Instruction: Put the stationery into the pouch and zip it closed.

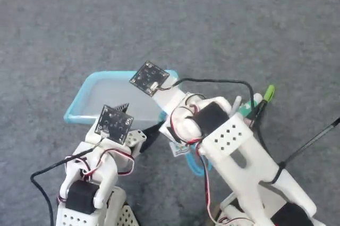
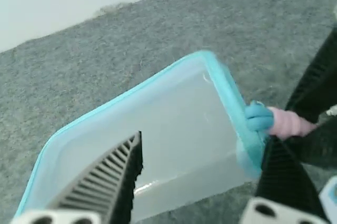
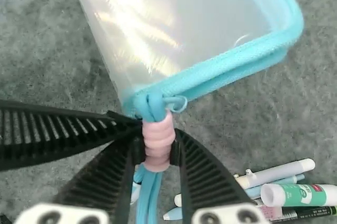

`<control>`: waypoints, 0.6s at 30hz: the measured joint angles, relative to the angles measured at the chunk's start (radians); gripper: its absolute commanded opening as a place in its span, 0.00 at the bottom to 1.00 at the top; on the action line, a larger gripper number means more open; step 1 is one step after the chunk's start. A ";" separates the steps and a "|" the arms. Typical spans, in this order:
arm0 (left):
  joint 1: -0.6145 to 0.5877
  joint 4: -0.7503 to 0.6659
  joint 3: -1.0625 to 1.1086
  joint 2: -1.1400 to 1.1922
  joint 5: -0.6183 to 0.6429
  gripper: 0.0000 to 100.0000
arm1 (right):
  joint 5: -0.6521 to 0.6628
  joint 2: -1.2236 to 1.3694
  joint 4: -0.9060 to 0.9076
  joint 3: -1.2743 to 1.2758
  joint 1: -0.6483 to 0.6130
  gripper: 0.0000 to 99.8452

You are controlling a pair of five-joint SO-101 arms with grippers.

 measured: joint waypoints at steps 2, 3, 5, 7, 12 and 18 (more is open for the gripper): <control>-0.002 0.000 0.000 0.000 0.000 0.34 | 0.000 0.000 0.000 0.000 -0.002 0.01; -0.002 0.000 0.000 0.000 0.000 0.34 | 0.000 0.000 0.000 0.000 -0.002 0.01; 0.000 0.000 0.000 0.000 0.000 0.34 | 0.000 0.000 0.000 0.000 -0.002 0.01; 0.000 -0.011 0.005 0.000 0.000 0.34 | 0.000 0.000 0.000 0.000 -0.002 0.01; 0.003 -0.095 0.101 0.000 0.000 0.34 | 0.000 0.000 0.000 0.002 -0.003 0.01; 0.003 -0.129 0.127 0.000 0.003 0.34 | 0.002 -0.025 0.028 0.000 0.000 0.01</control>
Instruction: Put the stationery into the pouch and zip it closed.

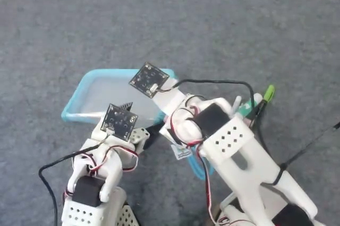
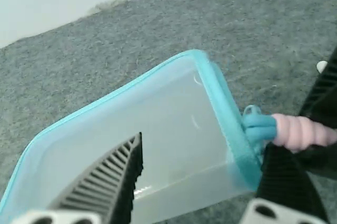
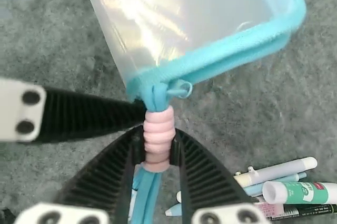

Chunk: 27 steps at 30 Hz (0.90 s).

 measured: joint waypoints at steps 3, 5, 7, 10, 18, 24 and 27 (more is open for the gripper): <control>-0.041 -0.002 0.020 0.000 0.003 0.34 | 0.009 -0.011 0.020 0.000 0.054 0.01; -0.077 -0.002 0.032 0.000 0.005 0.34 | 0.012 -0.011 0.031 0.000 0.097 0.01; -0.098 -0.002 0.034 0.000 0.005 0.34 | 0.012 -0.011 0.032 0.000 0.124 0.01; -0.114 -0.003 0.034 0.000 0.005 0.34 | 0.018 -0.011 0.037 0.000 0.147 0.01; -0.121 -0.003 0.034 0.000 0.005 0.34 | 0.063 -0.011 -0.041 0.100 0.221 0.01; -0.161 -0.031 0.034 0.002 0.006 0.34 | 0.107 -0.012 -0.117 0.163 0.298 0.01; -0.175 -0.032 0.034 0.002 0.006 0.34 | 0.112 -0.018 -0.118 0.163 0.330 0.01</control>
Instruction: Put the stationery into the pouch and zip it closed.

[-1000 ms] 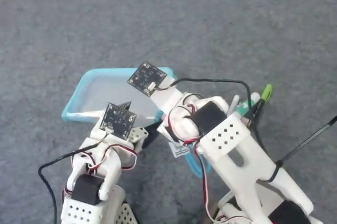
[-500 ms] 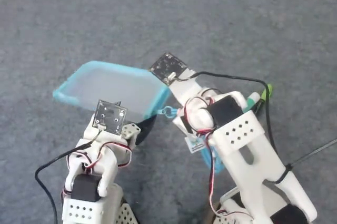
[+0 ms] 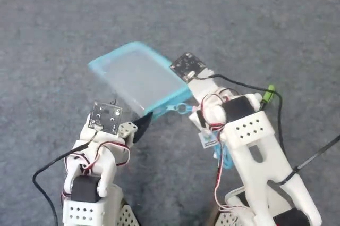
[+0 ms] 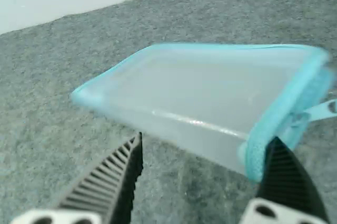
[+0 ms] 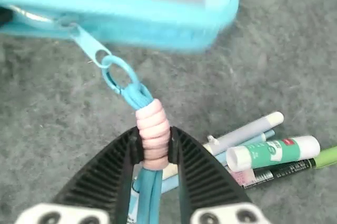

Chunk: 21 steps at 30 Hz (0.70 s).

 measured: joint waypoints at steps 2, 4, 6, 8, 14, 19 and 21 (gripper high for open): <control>-0.005 0.000 0.000 0.000 0.000 0.34 | 0.000 0.000 0.006 0.002 0.017 0.01; -0.017 0.000 0.000 0.000 -0.005 0.34 | 0.000 0.000 0.008 0.006 0.032 0.01; -0.026 0.000 0.000 0.000 -0.005 0.34 | 0.000 0.002 0.017 0.006 0.028 0.01; -0.023 0.000 0.000 0.000 -0.005 0.34 | -0.003 -0.008 0.029 0.006 -0.002 0.01; -0.023 0.000 0.000 0.000 -0.006 0.35 | -0.061 -0.118 0.061 0.006 -0.133 0.01; 0.052 0.046 -0.026 0.000 -0.006 0.43 | -0.103 -0.167 0.061 0.000 -0.150 0.01; 0.071 0.097 -0.077 0.000 0.000 0.43 | -0.117 -0.167 0.068 -0.020 -0.150 0.01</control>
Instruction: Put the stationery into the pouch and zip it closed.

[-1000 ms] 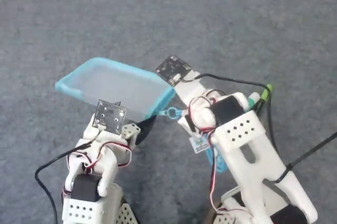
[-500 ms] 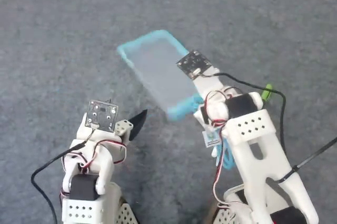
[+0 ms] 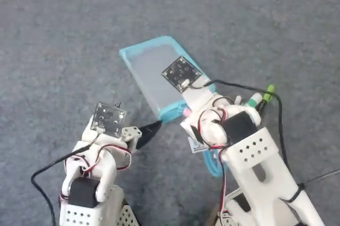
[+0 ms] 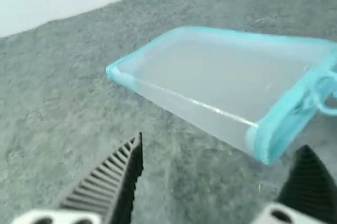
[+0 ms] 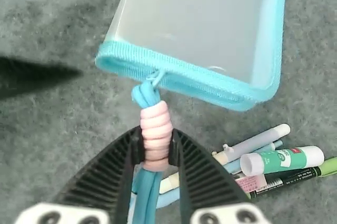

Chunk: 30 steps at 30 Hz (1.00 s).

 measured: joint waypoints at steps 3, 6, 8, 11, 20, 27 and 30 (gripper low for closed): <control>0.009 0.005 -0.008 0.000 0.000 0.43 | -0.014 0.006 0.000 -0.034 0.000 0.01; 0.011 0.005 -0.008 0.000 0.000 0.42 | -0.017 0.014 0.000 -0.048 -0.005 0.01; 0.008 0.005 -0.008 0.000 0.000 0.41 | -0.017 0.014 0.003 -0.049 -0.009 0.01; -0.011 -0.029 0.002 0.000 0.000 0.40 | -0.017 0.014 0.040 -0.064 -0.049 0.01; -0.074 -0.094 0.031 0.000 0.000 0.40 | -0.006 0.014 0.109 -0.103 -0.091 0.01; -0.075 -0.094 0.054 0.000 0.000 0.40 | -0.006 0.014 0.115 -0.141 -0.091 0.01; -0.077 -0.094 0.058 0.000 0.003 0.40 | -0.006 0.014 0.129 -0.187 -0.092 0.01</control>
